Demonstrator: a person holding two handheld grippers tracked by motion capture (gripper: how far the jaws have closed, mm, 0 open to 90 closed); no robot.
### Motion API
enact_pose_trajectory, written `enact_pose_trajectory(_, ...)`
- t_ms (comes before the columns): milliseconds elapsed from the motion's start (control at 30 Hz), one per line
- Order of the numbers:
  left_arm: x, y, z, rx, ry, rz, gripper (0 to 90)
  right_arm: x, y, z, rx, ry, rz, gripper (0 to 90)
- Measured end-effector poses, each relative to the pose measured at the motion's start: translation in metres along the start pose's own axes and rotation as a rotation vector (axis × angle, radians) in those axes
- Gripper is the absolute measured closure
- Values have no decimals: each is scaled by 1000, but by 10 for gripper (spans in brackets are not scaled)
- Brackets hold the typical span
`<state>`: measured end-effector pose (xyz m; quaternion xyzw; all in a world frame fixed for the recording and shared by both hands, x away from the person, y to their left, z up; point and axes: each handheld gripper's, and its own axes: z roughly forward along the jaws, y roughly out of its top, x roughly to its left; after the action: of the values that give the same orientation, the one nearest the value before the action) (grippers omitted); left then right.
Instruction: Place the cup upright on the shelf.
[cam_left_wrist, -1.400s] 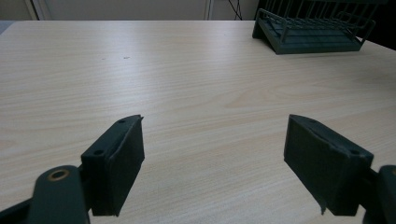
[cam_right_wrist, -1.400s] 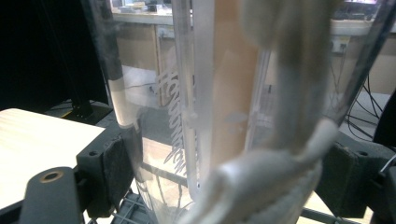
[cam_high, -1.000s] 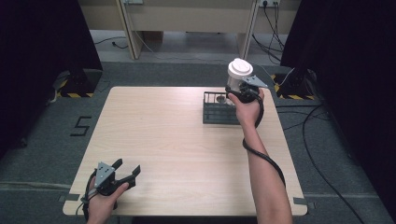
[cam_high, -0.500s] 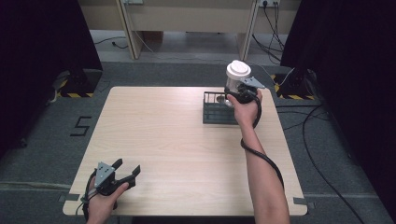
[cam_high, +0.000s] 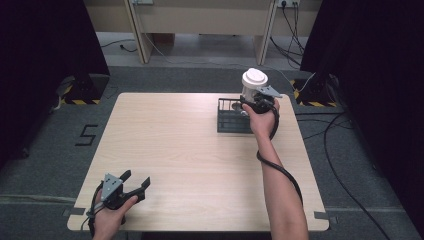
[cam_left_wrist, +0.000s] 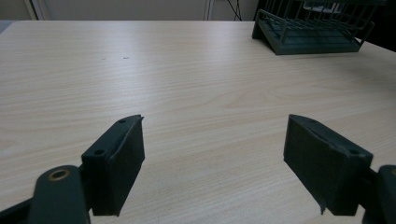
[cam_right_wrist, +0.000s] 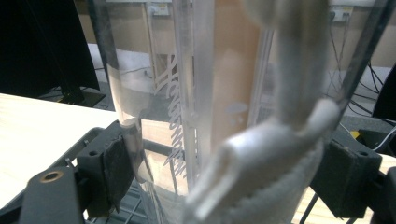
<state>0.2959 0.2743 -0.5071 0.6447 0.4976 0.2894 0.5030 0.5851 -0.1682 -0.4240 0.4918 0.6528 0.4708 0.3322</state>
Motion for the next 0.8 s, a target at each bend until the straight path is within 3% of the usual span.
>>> enact_pose_trajectory(800,0,0,0,0,-3,0,199,4,-15,7,39,-9,-9,182)
